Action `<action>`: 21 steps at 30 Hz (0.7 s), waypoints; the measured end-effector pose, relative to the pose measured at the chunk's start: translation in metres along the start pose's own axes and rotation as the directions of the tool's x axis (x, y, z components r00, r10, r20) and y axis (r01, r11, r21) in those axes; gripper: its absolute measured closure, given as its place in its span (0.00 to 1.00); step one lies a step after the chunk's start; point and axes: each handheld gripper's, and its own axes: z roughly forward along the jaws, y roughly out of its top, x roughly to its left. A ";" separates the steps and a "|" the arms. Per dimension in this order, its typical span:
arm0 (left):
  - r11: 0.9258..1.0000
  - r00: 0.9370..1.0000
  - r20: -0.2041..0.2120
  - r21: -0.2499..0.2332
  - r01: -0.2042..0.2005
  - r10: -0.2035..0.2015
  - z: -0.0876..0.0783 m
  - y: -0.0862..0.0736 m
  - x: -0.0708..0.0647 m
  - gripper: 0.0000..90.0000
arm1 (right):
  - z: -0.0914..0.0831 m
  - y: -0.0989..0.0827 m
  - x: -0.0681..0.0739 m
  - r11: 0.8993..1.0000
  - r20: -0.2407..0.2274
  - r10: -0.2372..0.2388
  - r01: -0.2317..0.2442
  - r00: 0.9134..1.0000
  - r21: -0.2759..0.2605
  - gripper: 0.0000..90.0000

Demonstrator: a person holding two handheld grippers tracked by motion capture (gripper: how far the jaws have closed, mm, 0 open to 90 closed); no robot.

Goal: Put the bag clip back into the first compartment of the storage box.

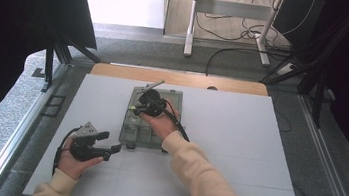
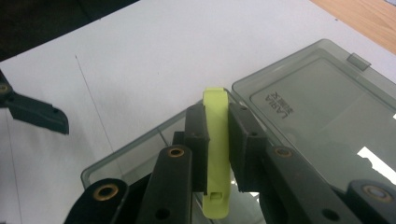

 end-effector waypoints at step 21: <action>1.000 1.000 0.004 0.003 0.000 0.000 0.000 0.000 0.001 0.30 | 0.030 0.009 -0.003 0.999 0.005 0.030 -0.030 1.000 0.023 0.87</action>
